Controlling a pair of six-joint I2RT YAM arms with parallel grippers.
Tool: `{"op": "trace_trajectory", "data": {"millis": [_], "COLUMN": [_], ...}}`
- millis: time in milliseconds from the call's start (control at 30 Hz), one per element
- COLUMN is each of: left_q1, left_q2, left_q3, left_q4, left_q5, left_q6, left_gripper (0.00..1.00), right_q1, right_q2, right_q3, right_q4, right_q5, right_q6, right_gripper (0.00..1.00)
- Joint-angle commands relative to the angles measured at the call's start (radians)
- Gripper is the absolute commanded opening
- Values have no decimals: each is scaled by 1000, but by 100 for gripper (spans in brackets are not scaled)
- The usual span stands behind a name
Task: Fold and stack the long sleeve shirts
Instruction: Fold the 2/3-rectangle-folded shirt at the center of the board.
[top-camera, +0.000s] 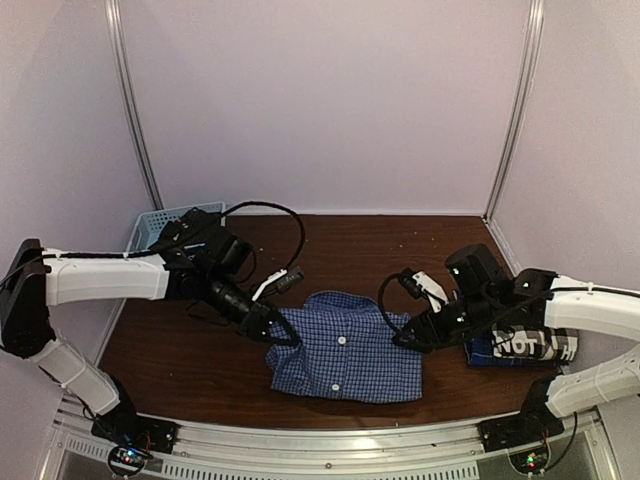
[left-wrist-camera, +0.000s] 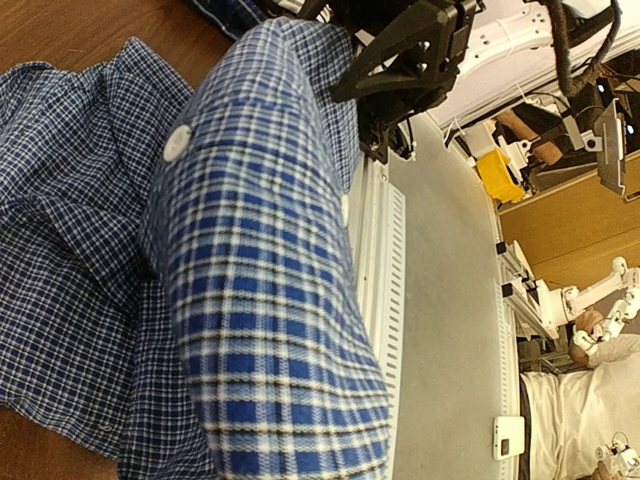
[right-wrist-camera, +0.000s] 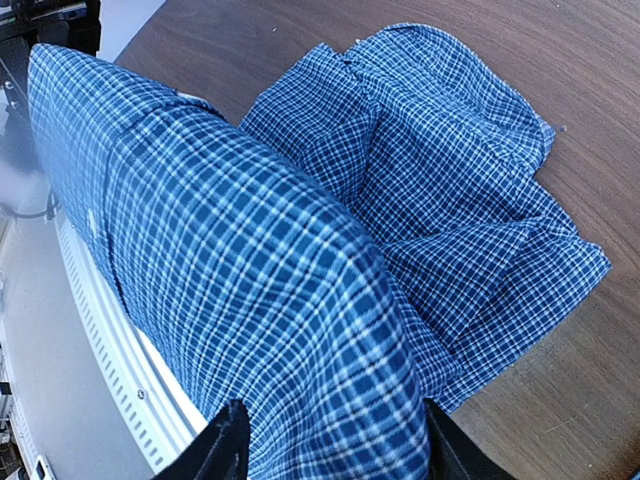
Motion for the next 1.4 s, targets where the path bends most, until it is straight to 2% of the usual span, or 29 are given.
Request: {"op": "trace_trajectory", "data": {"millis": [0,300,433,500,633,767,933,1033,1367], "left_q1": [19,39,42,43,47,56,121,162,243], "left_q2": [-3,-10,3,6,16,18,36,81,312], "left_q3": [-9,-26,-20,-21,-27,-37,-40,-18,188], "left_q4": [75,82,71,71,76,100,144,165,185], "left_q5": [59,68,64,61,53,33,51,77,118], "left_q6": [-4,4,16,17,10,-20,-78,-118,-191], "left_gripper": [0,0,0,0,0,0,0,0,0], "right_q1": [-27,-61,-83,-94,-109,-114,-128,-164,-328], "right_q2": [-2,100,109,102,56,-16,-104,-105,140], "right_q3": [-16,-94,-136,-148,-173,-206,-210,-182,-62], "right_q4": [76,253,317,333,367,396,375,350,354], "right_q5": [-22,-106,-132,-141,-178,-192,-156,-149,-193], "right_q6": [11,45,52,49,53,93,145,167,136], "right_gripper": [57,59,56,48,20,0,0,0,0]}}
